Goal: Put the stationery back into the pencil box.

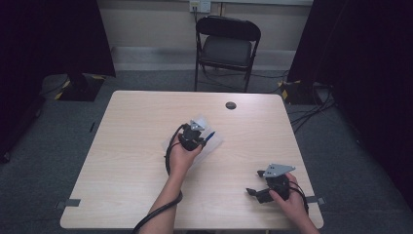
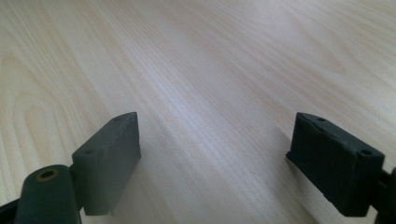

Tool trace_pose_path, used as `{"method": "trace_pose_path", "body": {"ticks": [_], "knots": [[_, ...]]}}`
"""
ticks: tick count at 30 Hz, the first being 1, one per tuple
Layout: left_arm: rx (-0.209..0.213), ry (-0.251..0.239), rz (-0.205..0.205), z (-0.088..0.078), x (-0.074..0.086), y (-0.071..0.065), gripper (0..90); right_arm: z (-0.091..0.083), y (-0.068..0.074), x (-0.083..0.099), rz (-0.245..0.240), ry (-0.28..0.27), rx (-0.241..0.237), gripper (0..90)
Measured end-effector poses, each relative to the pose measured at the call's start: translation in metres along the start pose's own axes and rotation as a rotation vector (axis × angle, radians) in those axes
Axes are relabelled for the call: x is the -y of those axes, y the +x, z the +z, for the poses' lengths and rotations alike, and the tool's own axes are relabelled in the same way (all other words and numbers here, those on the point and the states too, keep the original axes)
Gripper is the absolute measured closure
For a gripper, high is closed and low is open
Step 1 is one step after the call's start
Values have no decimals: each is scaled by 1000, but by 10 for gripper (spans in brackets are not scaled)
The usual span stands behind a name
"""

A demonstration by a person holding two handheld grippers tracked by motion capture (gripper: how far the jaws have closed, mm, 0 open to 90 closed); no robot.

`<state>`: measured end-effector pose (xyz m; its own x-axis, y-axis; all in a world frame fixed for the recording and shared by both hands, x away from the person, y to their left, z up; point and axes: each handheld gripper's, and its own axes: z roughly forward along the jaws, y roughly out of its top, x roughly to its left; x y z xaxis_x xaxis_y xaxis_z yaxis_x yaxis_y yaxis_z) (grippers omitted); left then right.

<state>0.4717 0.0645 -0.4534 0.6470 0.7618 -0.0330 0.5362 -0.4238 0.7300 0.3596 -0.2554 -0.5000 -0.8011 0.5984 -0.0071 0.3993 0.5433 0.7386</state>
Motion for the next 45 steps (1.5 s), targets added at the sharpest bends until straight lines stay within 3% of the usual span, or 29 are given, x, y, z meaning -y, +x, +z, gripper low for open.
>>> {"method": "trace_pose_path", "body": {"ticks": [23, 24, 30, 35, 45], "knots": [[-5, 3, -9, 15, 7, 4, 796, 0, 0, 0, 0, 0, 0, 149], [-13, 21, -4, 14, 7, 3, 796, 0, 0, 0, 0, 0, 0, 149], [6, 23, -23, 18, 8, 4, 796, 0, 0, 0, 0, 0, 0, 149], [-6, 35, -2, 20, 9, 3, 795, 0, 0, 0, 0, 0, 0, 149], [4, 41, -18, 27, 12, 1, 792, 0, 0, 0, 0, 0, 0, 149]]}}
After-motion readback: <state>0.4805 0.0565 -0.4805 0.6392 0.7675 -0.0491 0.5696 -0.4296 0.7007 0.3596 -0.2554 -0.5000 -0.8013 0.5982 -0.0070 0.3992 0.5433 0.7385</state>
